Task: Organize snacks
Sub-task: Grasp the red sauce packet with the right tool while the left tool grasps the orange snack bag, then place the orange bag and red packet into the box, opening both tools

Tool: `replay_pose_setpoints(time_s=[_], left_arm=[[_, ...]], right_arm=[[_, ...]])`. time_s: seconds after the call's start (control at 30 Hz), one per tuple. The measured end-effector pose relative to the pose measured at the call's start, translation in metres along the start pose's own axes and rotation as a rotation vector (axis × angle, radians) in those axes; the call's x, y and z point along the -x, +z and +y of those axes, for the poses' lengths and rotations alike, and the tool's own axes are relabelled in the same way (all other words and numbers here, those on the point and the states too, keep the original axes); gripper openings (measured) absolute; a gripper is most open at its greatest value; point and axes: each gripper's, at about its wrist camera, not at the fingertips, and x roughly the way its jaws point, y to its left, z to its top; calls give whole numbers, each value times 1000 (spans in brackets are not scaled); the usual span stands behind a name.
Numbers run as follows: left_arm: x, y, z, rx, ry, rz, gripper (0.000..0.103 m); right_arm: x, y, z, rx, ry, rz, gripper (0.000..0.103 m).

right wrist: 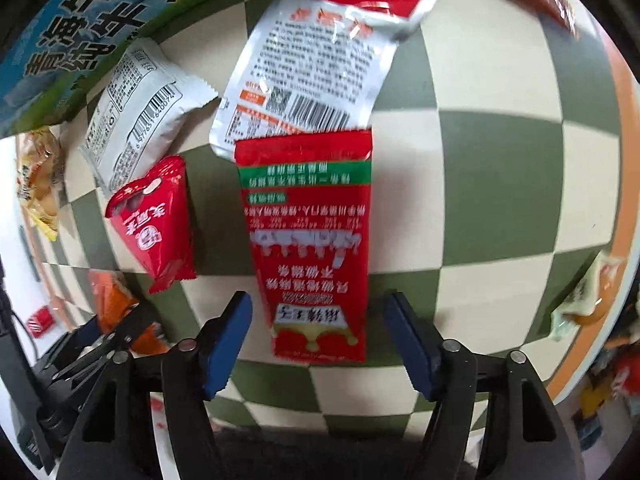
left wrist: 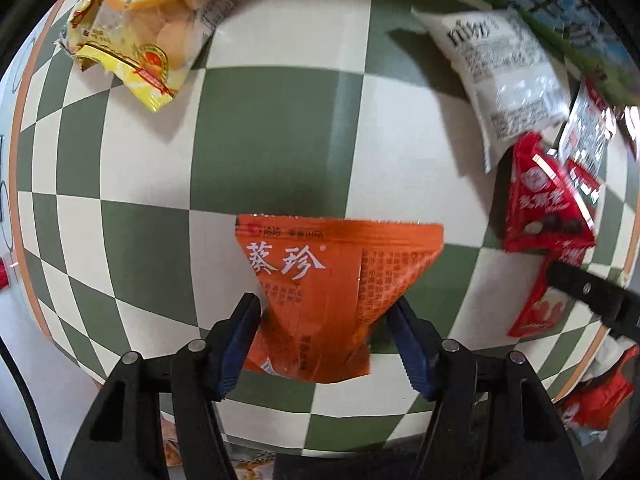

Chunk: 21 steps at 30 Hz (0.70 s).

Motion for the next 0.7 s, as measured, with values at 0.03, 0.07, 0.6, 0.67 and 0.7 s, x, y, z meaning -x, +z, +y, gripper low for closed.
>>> replay_pose_setpoints(time_s=[0.03,0.07,0.6,0.67,0.7], left_arm=[[-3,-2,-1,-11,11,1,64],[-4,-1,3,-10,11,-9,63],[46,-17,0,35,-38,-122,49],[66,-21,-3,31,-73,-152,49],[74,-22,-3,30,-82,-162,49]], right_arm=[[-2,-1,3,4,-14,1,76],[-3,-3,6,7,-22,-4,76],[13,-48,42,62,-78,-210,45],[23,-55,35,63,-42,-218,45],[30,-54,30,65,-27,-220,45]])
